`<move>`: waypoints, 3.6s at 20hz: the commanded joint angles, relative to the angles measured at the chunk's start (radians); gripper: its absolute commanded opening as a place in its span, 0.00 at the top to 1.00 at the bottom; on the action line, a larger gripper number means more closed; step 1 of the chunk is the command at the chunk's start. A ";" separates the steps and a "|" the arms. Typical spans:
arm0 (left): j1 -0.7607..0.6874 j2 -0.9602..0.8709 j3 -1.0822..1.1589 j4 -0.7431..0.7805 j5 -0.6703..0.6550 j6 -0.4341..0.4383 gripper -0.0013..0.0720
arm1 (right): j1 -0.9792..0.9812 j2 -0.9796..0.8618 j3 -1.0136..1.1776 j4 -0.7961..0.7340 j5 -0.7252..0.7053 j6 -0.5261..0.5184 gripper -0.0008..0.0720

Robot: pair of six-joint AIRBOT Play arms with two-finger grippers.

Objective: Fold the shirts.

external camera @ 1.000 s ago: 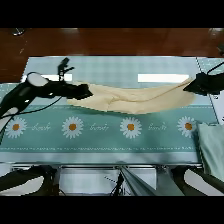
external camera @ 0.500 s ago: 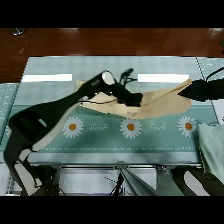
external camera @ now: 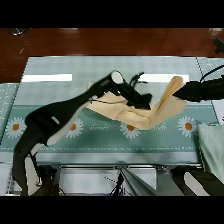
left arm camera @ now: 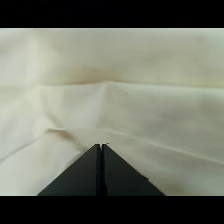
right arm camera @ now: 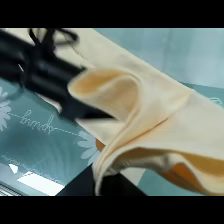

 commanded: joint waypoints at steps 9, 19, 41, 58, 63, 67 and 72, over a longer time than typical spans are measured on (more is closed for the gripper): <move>0.714 0.512 -0.035 0.364 -0.301 0.007 0.95 | 0.375 -0.295 0.283 0.072 -0.171 0.019 0.95; 0.895 1.382 -0.908 0.397 0.014 0.071 0.95 | 0.633 -0.977 0.777 0.084 -0.253 0.097 0.95; 0.894 1.436 -1.266 0.326 0.074 0.086 0.95 | 0.072 -0.220 0.088 -0.451 -0.197 0.250 0.14; 0.806 1.402 -1.270 0.318 0.137 0.082 0.95 | 0.280 -0.652 -0.297 0.529 -0.486 -0.148 0.16; 0.807 1.397 -1.270 0.319 0.138 0.082 0.95 | 0.357 -0.674 -0.064 0.446 -0.352 -0.201 0.95; 0.807 1.397 -1.271 0.319 0.150 0.082 0.95 | 0.373 -0.601 0.254 0.288 -0.258 -0.077 0.95; 0.806 1.397 -1.271 0.310 0.186 0.082 0.95 | 0.307 -0.582 0.695 0.087 -0.159 0.139 0.95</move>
